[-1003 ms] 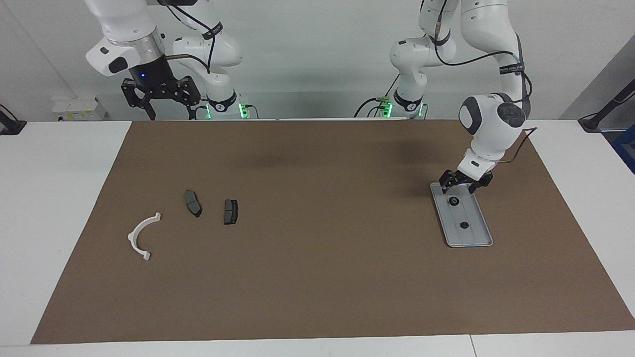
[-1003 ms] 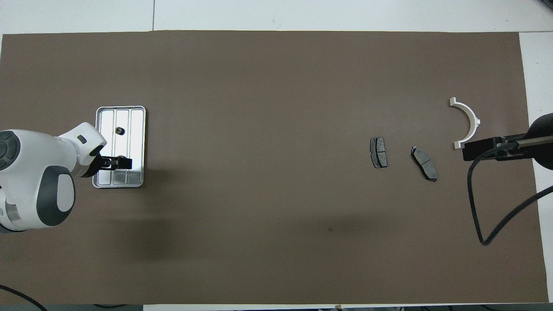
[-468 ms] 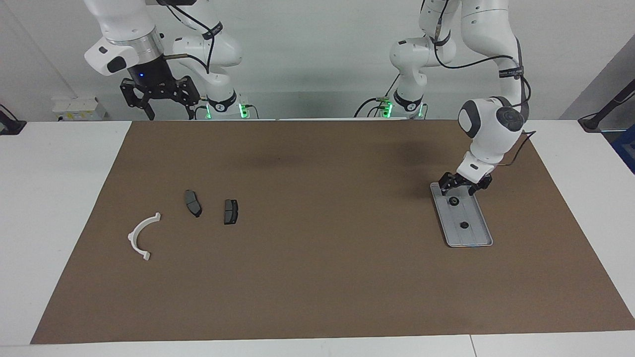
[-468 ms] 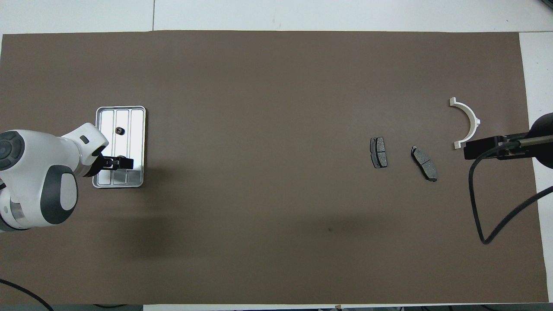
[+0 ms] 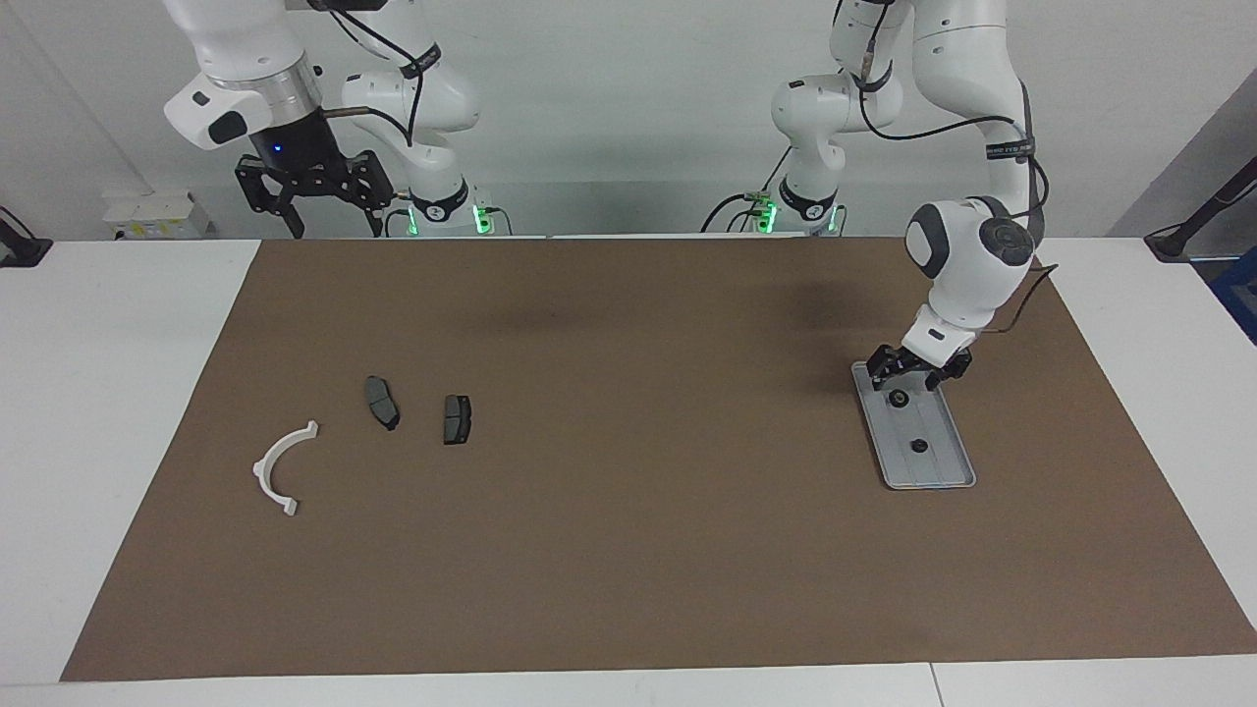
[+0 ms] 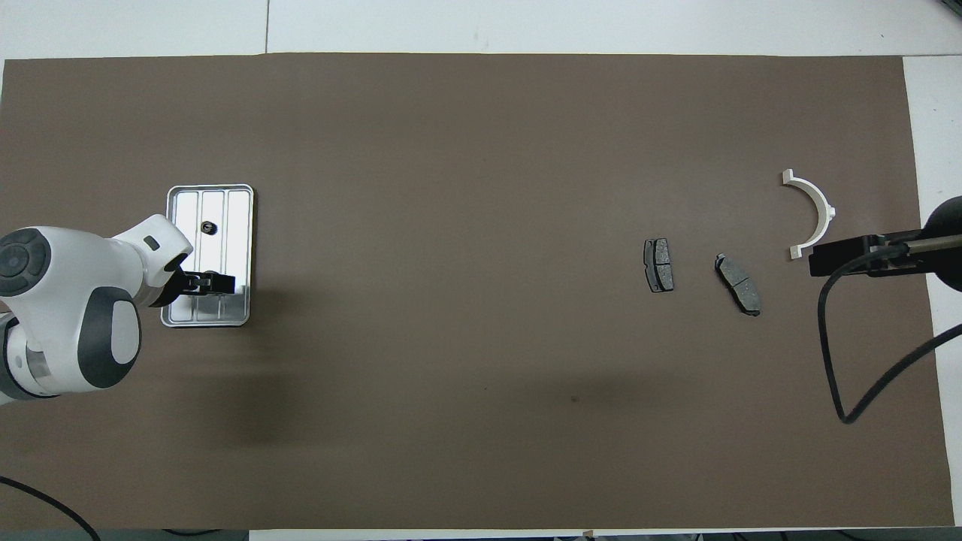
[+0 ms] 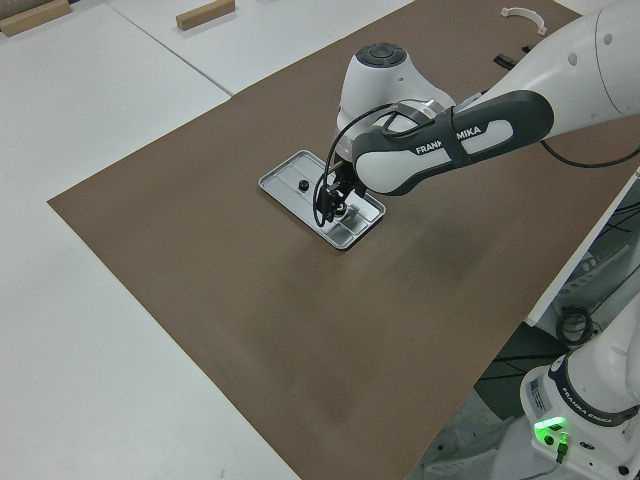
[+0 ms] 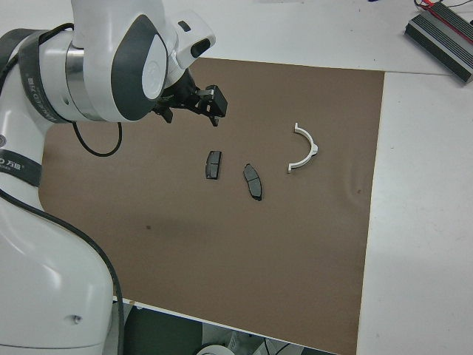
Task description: Place bearing gear from tray to pile
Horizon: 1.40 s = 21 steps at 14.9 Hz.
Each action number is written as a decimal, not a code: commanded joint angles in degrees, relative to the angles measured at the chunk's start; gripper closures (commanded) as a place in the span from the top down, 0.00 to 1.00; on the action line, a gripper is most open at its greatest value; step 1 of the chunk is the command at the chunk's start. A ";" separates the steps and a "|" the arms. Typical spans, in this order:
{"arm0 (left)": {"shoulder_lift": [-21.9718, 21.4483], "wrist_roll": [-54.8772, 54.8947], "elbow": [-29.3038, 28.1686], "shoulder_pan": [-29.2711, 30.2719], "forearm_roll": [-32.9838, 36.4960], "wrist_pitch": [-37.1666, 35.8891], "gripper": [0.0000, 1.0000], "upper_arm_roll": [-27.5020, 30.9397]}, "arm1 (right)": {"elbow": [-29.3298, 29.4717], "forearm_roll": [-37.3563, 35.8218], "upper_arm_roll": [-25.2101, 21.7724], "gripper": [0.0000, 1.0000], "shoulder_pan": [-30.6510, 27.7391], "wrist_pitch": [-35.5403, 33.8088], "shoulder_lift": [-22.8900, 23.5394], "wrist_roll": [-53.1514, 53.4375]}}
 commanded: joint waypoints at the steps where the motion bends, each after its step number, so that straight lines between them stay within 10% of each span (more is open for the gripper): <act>1: 1.14 1.04 -0.83 0.06 -0.49 2.89 0.95 0.16 | -0.41 1.35 0.21 1.00 -0.60 1.38 -0.49 0.66; 4: 1.23 0.95 -0.83 -0.03 -0.49 2.89 0.80 0.16 | 0.29 1.35 0.21 1.00 -0.95 2.25 -0.40 0.31; 8: 1.23 0.51 -0.65 -0.12 -0.49 2.80 0.00 0.16 | 0.29 1.35 0.21 1.00 -0.86 2.52 -0.49 0.13; 13: 1.23 -1.41 9.58 -1.52 -0.49 -9.70 0.00 -0.02 | 0.55 1.35 0.30 1.00 -1.30 3.57 -0.40 0.48; 15: 2.01 -12.61 18.73 -7.30 0.29 -20.10 0.00 -0.02 | 0.38 1.35 0.39 1.00 -1.04 3.49 -0.66 0.66; 21: 6.83 -47.17 22.02 -29.88 5.75 -18.30 0.00 -0.19 | -0.50 1.35 0.47 1.00 -1.12 3.23 -1.02 0.40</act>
